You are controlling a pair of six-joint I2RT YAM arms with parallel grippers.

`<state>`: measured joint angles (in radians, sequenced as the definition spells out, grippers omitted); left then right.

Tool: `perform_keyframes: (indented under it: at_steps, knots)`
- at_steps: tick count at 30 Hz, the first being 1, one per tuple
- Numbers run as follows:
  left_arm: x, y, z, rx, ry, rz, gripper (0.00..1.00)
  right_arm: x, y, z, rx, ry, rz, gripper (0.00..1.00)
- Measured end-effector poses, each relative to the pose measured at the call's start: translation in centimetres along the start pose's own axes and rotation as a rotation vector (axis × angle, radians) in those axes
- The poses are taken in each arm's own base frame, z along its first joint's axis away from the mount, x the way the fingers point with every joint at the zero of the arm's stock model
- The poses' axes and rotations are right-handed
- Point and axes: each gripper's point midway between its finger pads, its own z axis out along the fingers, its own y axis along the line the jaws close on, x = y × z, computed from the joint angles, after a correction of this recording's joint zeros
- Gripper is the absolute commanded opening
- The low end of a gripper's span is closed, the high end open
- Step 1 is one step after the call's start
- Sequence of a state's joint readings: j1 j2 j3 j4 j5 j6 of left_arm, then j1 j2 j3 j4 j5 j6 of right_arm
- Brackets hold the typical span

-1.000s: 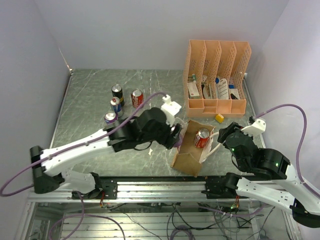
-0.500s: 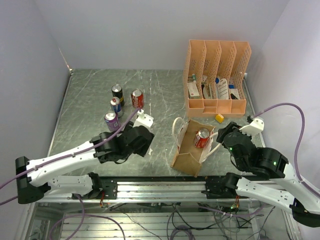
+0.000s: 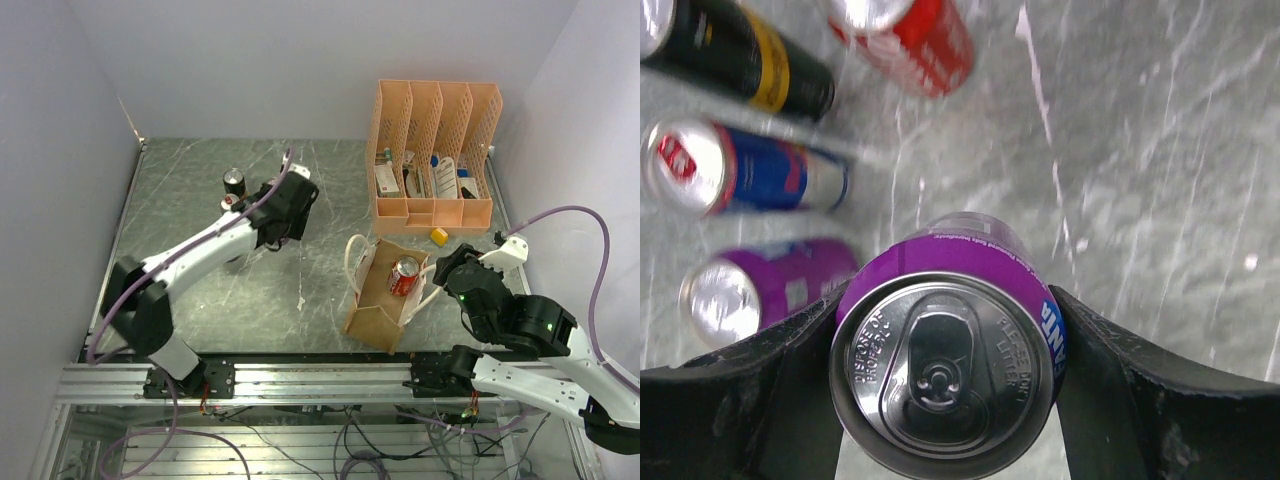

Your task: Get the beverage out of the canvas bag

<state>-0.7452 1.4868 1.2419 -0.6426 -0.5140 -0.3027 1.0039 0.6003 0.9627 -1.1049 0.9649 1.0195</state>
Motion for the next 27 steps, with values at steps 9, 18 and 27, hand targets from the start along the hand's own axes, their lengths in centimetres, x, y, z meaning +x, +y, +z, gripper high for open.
perform_keyframes:
  at_steps: [9,18,27]
  knots:
    - [-3.6,-0.7,7.9,-0.041,0.028,-0.003,0.07,0.0,0.0,0.0,0.002,0.001,-0.003,0.55]
    - [-2.0,1.0,10.7,-0.042,0.022,-0.042,0.07,0.2,0.2,0.2,0.009,0.006,-0.015,0.55]
    - [-2.7,1.9,11.4,-0.044,-0.003,-0.056,0.07,0.2,0.1,0.2,0.008,0.005,-0.013,0.56]
